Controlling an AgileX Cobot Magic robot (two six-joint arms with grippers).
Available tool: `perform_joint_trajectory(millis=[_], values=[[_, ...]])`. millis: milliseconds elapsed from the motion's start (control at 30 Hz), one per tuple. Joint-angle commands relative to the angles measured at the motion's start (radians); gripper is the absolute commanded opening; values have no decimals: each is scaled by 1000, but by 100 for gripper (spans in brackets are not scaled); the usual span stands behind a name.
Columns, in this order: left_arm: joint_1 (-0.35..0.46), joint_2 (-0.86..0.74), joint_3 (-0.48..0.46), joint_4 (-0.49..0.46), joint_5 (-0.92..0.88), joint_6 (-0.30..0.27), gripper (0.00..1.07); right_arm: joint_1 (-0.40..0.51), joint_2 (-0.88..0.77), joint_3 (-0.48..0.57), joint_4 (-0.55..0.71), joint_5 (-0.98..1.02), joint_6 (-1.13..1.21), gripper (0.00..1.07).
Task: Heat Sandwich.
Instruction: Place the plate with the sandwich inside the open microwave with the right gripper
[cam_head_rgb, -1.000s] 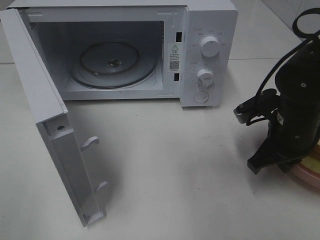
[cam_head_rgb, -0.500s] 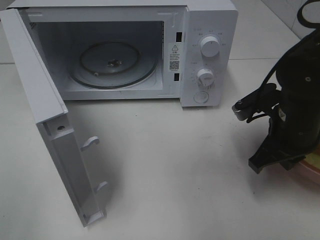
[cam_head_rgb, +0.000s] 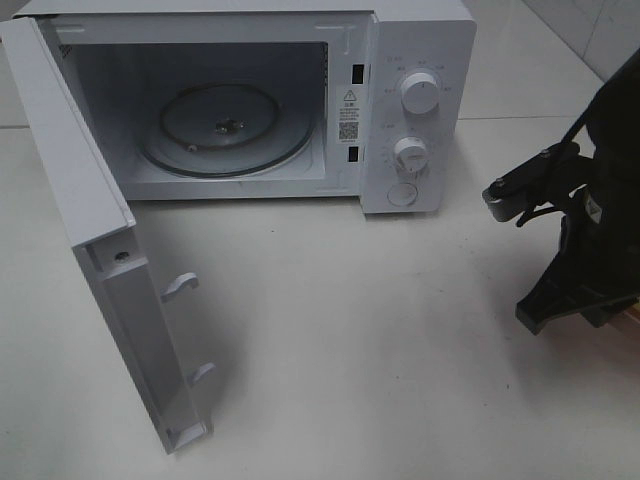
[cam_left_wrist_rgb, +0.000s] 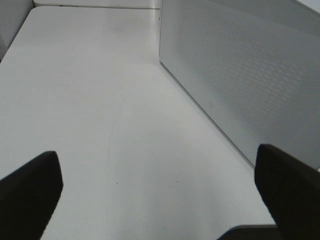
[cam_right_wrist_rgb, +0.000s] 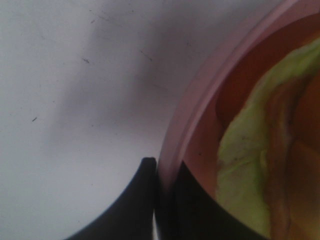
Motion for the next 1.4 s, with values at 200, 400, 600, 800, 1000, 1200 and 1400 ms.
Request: perform_joint_trajectory(millis=[200, 400, 600, 800, 1000, 1200, 1400], values=[[-3, -17, 0, 2, -11, -6, 98, 84, -66, 0, -27, 70, 4, 0], [-3, -17, 0, 2, -11, -6, 98, 118, -93, 0, -27, 88, 4, 0], [-3, -17, 0, 2, -11, -6, 98, 169, -129, 0, -27, 115, 4, 0], [-3, -17, 0, 2, -11, -6, 98, 231, -176, 22, -30, 123, 4, 0], [-3, -17, 0, 2, -11, -6, 98, 288, -213, 66, -28, 123, 4, 0], [-3, -17, 0, 2, -11, -6, 98, 338, -248, 79, -28, 122, 4, 0], [-3, -17, 0, 2, -11, -6, 98, 393, -250, 82, -32, 122, 4, 0]])
